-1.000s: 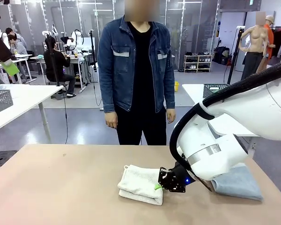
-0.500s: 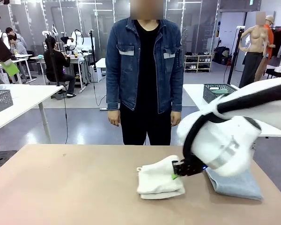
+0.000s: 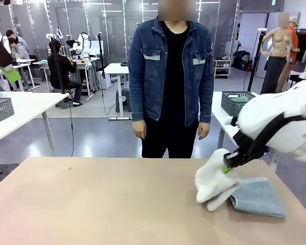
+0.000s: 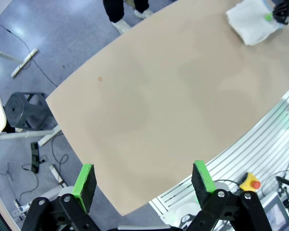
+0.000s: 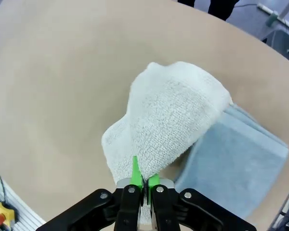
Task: Fold the towels and place them in the basket.
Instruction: Stack the folded Towel with hook on the right side of the table.
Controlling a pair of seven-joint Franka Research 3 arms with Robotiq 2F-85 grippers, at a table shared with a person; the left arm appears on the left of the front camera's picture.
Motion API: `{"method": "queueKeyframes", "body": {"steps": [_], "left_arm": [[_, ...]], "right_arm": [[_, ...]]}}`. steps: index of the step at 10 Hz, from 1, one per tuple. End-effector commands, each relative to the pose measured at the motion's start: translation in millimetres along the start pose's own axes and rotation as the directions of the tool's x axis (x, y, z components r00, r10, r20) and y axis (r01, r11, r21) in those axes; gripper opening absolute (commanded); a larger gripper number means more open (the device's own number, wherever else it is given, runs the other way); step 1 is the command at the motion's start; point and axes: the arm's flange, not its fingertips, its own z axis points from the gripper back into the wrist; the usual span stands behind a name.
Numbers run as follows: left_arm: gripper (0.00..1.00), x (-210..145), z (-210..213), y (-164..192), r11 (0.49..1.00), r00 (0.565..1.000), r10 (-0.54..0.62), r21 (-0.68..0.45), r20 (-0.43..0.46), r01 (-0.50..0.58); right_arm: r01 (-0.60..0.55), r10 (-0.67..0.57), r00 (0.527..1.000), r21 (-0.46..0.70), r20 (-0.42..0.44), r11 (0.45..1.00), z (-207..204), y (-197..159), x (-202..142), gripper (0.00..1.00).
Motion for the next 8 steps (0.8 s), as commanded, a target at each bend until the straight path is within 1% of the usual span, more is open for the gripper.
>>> {"method": "queueKeyframes", "body": {"steps": [1, 2, 4, 6, 8], "left_arm": [[1.00, -1.0, 2.8, -1.0, 1.000, 1.000, 0.010, -0.005, -0.012, -0.010], [1.00, -1.0, 2.8, -1.0, 1.000, 1.000, 0.010, -0.005, -0.012, -0.010], [1.00, -1.0, 2.8, -1.0, 1.000, 1.000, 0.010, -0.005, -0.012, -0.010], [1.00, -1.0, 2.8, -1.0, 1.000, 1.000, 0.010, -0.005, -0.012, -0.010], [1.00, -1.0, 2.8, -1.0, 1.000, 1.000, 0.010, -0.005, -0.012, -0.010]], "right_arm": [[-0.046, 0.047, 0.999, 0.011, -0.020, 0.999, 19.3, -16.7, 5.3, 0.05], [-0.059, 0.059, 0.997, -0.014, -0.044, 0.998, 27.4, -32.4, 3.4, 0.05], [-0.054, 0.053, 0.990, -0.009, -0.130, 0.998, 29.9, -63.7, -3.1, 0.05], [-0.024, 0.026, 0.987, 0.017, -0.159, 1.000, 23.2, -90.5, -10.0, 0.05], [0.003, -0.006, 0.984, -0.018, -0.176, 1.000, 12.9, -110.3, -16.6, 0.05]]}}
